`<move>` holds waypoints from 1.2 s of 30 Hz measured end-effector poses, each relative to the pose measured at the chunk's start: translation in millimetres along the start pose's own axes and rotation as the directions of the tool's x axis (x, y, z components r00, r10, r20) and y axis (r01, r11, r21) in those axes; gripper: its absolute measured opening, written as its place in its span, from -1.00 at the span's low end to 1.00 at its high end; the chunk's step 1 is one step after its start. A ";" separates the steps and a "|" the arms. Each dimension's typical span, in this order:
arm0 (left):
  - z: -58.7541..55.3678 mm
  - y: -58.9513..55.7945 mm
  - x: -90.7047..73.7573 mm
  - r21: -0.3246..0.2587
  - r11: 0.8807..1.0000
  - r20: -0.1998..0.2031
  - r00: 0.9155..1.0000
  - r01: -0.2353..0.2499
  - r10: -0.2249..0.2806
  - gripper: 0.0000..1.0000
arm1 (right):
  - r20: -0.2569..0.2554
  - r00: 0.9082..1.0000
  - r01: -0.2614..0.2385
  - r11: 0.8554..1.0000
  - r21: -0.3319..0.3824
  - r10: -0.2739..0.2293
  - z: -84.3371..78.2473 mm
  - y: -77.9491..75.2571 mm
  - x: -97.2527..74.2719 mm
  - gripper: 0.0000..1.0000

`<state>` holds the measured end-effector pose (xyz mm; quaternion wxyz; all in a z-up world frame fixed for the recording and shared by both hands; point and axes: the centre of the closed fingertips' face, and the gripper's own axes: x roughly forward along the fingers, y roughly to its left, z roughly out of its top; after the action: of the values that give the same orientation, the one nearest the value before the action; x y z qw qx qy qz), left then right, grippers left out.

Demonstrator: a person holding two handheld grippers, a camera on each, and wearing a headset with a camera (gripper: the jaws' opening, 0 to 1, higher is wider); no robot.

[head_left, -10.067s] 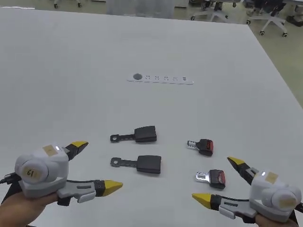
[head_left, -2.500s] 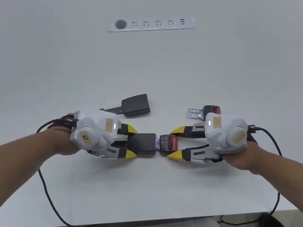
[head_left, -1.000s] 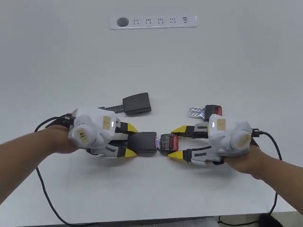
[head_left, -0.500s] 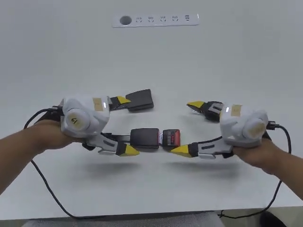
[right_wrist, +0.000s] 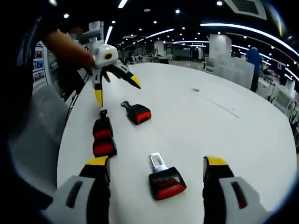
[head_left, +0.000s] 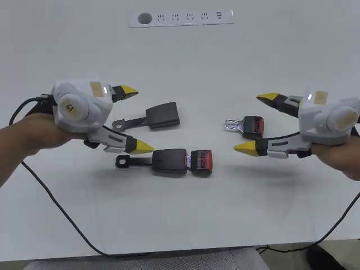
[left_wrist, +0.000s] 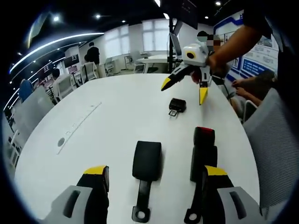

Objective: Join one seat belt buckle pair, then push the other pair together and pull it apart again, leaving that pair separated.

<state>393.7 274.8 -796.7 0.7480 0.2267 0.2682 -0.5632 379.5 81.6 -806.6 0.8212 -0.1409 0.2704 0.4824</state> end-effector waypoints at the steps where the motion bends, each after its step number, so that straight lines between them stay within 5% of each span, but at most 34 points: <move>1: 0.0 1.8 1.6 0.002 1.000 0.000 1.000 0.002 -0.002 0.67 | -0.008 1.000 0.006 1.000 -0.002 -0.006 -2.4 -3.0 -0.7 0.63; 6: -5.1 9.2 16.1 0.002 1.000 -0.023 1.000 0.020 -0.020 0.62 | -0.051 0.999 -0.011 1.000 0.011 0.012 -16.6 -8.6 2.0 0.55; 9: -15.7 8.1 25.4 -0.060 0.997 -0.056 0.997 0.052 -0.056 0.53 | -0.079 0.996 -0.044 0.999 0.009 0.045 -26.3 -7.3 5.5 0.55; 11: -17.5 10.2 30.0 -0.018 0.998 -0.058 0.997 0.053 -0.054 0.46 | -0.115 0.992 -0.063 0.998 -0.015 0.061 -35.3 -6.9 7.2 0.54; 21: -30.6 12.3 46.4 -0.066 0.995 -0.093 0.993 0.070 -0.076 0.23 | -0.168 0.976 -0.145 0.989 -0.015 0.140 -51.4 -3.4 9.3 0.23; 25: -37.0 10.8 51.9 -0.038 0.997 -0.118 0.990 0.072 -0.076 0.17 | -0.174 0.973 -0.163 0.986 -0.038 0.154 -51.8 -3.0 10.0 0.22; 26: -34.9 13.8 53.2 0.009 0.998 -0.100 0.993 0.065 -0.064 0.17 | -0.172 0.973 -0.165 0.985 -0.051 0.154 -51.8 -3.8 10.8 0.22; 36: -32.3 13.4 53.4 0.014 0.997 -0.098 0.992 0.078 -0.076 -0.24 | -0.181 0.974 -0.158 0.982 -0.101 0.138 -53.4 -6.6 12.4 -0.07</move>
<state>413.7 260.6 -855.6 0.7097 0.2498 0.3078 -0.5824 373.6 60.9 -857.4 0.7468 -0.2084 0.3223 0.5431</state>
